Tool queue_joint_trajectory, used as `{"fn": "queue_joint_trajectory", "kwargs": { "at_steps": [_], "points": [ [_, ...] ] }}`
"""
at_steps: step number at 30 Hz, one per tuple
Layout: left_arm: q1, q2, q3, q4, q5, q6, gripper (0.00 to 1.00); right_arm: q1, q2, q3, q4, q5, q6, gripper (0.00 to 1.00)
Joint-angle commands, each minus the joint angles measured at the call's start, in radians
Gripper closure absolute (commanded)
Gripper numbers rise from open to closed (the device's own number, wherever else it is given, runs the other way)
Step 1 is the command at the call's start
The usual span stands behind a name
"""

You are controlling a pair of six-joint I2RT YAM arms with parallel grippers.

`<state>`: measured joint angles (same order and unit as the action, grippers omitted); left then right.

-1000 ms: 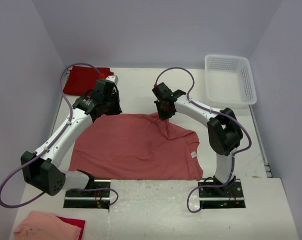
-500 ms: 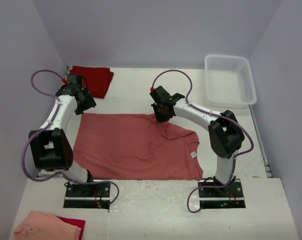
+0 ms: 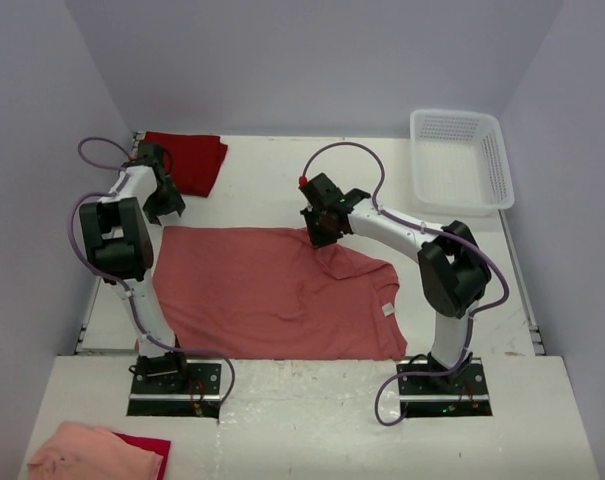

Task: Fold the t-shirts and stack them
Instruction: Grap the side of the flattened tshirt furthest away from the robot with both arms

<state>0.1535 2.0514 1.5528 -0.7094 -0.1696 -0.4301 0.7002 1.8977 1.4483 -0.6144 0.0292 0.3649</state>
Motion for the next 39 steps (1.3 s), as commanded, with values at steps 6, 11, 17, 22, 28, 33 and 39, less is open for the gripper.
{"fn": "queue_joint_trajectory", "kwargs": {
  "at_steps": [6,11,17,22,28,33,39],
  "points": [
    [0.043,0.038,0.086,-0.048,-0.061,0.025,0.41,-0.004,-0.037,-0.003,0.016,-0.015,-0.018,1.0],
    [0.043,0.046,0.061,-0.05,-0.051,0.016,0.41,-0.005,-0.037,-0.005,0.019,-0.017,-0.017,1.0],
    [0.044,0.0,0.001,-0.025,-0.027,0.008,0.41,-0.008,-0.029,-0.005,0.019,-0.017,-0.018,1.0],
    [0.044,-0.042,-0.043,-0.015,0.013,0.001,0.41,-0.01,-0.025,-0.003,0.019,-0.022,-0.014,1.0],
    [0.043,-0.059,-0.074,-0.005,0.024,-0.002,0.42,-0.008,-0.026,-0.011,0.015,-0.017,-0.014,1.0],
    [0.043,-0.066,-0.099,0.007,0.03,-0.001,0.45,-0.008,-0.028,-0.011,0.015,-0.021,-0.011,1.0],
    [0.043,-0.04,-0.068,0.005,0.021,-0.006,0.64,-0.008,-0.028,-0.014,0.016,-0.023,-0.009,1.0]
  ]
}}
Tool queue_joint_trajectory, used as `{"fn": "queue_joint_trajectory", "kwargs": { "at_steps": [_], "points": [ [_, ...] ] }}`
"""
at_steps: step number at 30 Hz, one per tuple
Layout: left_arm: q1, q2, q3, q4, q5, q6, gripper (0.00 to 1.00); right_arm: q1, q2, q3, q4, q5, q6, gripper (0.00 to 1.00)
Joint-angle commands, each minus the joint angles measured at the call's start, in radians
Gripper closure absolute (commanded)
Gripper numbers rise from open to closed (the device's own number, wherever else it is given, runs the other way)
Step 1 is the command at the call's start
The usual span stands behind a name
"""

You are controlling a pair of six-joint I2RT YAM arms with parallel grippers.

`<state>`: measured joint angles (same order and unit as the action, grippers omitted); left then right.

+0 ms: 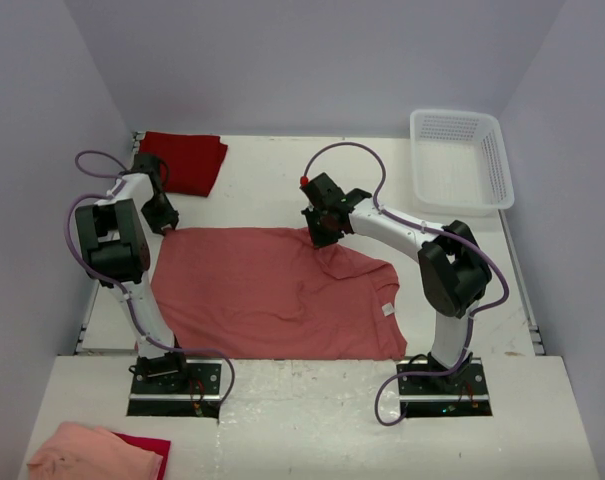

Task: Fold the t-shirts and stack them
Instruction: Grap the side of the flattened tshirt furthest away from the robot with both arms

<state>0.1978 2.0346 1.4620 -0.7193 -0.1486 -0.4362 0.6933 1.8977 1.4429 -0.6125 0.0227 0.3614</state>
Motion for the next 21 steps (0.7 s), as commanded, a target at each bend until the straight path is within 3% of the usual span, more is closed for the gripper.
{"fn": "queue_joint_trajectory", "kwargs": {
  "at_steps": [1,3,7,10,21],
  "points": [
    [-0.001,-0.019,0.034,0.015,0.0,-0.001,0.69,-0.002,-0.028,-0.01,0.014,-0.017,-0.004,1.0],
    [-0.001,-0.008,0.044,0.015,0.001,-0.004,0.71,-0.002,-0.023,-0.015,0.017,-0.017,-0.003,1.0],
    [-0.001,-0.001,0.073,0.012,0.003,-0.006,0.92,-0.002,-0.014,-0.016,0.017,0.02,0.005,1.0],
    [-0.004,-0.019,0.074,0.017,0.015,-0.006,1.0,-0.009,-0.015,-0.016,0.016,0.068,0.019,1.0],
    [-0.047,-0.086,0.061,0.018,0.041,-0.009,0.98,-0.167,-0.002,0.138,-0.047,0.143,-0.039,1.0]
  ]
}}
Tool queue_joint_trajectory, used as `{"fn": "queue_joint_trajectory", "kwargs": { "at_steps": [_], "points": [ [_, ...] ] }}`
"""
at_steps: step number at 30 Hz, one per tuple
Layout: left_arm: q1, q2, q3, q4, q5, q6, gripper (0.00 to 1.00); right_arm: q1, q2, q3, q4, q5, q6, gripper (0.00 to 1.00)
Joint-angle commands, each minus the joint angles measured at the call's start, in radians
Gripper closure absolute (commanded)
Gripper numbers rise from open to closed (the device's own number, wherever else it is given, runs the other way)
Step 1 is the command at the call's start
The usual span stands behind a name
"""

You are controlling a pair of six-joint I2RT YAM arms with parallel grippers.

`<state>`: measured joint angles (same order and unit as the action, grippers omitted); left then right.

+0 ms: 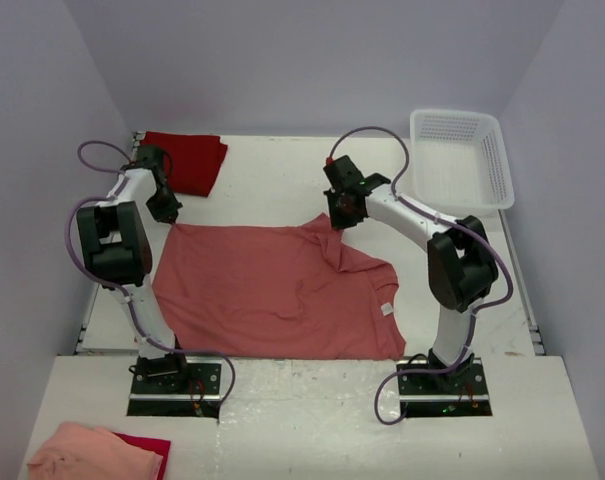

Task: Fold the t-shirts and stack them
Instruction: Grap the side of the flattened tshirt furthest away from the robot with both arms

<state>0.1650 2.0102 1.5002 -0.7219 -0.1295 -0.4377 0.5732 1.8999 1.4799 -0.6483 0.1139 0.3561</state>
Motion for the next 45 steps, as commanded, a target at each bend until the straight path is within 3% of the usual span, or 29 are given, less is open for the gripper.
{"fn": "queue_joint_trajectory", "kwargs": {
  "at_steps": [1,14,15,18,21,28,38,45],
  "points": [
    [-0.016,-0.062,0.023,0.024,0.024,-0.009,0.97,-0.061,0.004,0.118,-0.014,0.052,-0.04,1.0],
    [-0.016,-0.028,-0.003,0.041,0.01,-0.042,0.83,-0.15,0.116,0.398,-0.122,-0.029,-0.163,1.0],
    [-0.016,-0.03,-0.006,0.036,-0.007,-0.044,0.78,-0.151,0.113,0.399,-0.123,-0.033,-0.161,1.0],
    [-0.015,-0.051,-0.017,0.007,-0.077,-0.09,0.39,-0.154,0.108,0.399,-0.123,-0.063,-0.163,1.0],
    [-0.015,-0.106,-0.029,-0.027,-0.188,-0.145,0.25,-0.153,0.113,0.399,-0.123,-0.071,-0.16,1.0],
    [-0.022,-0.177,0.003,-0.054,-0.141,-0.148,0.25,-0.153,0.116,0.396,-0.123,-0.077,-0.163,1.0],
    [-0.022,-0.097,-0.012,-0.002,-0.046,-0.173,0.43,-0.154,0.093,0.369,-0.114,-0.099,-0.163,1.0],
    [-0.016,-0.07,-0.02,0.023,0.034,-0.216,0.42,-0.153,0.084,0.358,-0.114,-0.106,-0.163,1.0]
  ]
}}
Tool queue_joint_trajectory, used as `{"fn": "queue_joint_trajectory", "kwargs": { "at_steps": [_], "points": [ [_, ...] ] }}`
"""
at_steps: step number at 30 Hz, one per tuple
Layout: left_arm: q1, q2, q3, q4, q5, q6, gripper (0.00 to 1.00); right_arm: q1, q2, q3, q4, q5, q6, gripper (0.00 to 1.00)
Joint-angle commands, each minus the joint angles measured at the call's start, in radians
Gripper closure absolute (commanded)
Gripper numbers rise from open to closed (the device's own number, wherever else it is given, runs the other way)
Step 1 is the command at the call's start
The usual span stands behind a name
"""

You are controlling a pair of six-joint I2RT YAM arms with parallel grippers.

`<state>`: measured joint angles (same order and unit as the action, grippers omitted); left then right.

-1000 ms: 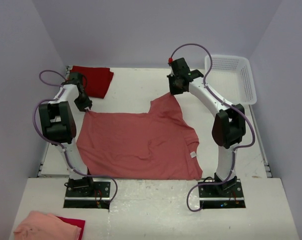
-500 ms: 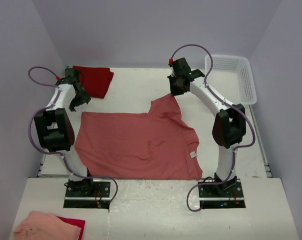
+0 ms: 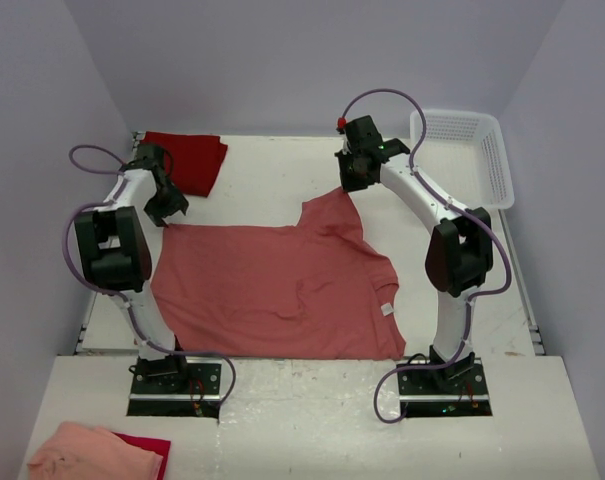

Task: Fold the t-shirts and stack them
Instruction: Grap the side of the flattened tshirt furthest away from the robot with both arms

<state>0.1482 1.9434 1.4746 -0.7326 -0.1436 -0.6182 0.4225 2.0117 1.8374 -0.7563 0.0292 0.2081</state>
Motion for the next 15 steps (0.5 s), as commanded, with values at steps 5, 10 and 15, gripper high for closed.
{"fn": "queue_joint_trajectory", "kwargs": {
  "at_steps": [5,10,15],
  "points": [
    [0.004,0.037,0.024,0.015,0.015,-0.031,0.4,-0.004,-0.031,0.003,-0.006,-0.023,-0.013,1.0],
    [0.017,0.055,0.006,0.022,-0.02,-0.028,0.38,-0.004,-0.039,-0.004,-0.006,-0.023,-0.016,1.0],
    [0.03,0.071,0.004,0.025,-0.051,-0.029,0.37,-0.002,-0.037,-0.004,-0.005,-0.023,-0.016,1.0]
  ]
}}
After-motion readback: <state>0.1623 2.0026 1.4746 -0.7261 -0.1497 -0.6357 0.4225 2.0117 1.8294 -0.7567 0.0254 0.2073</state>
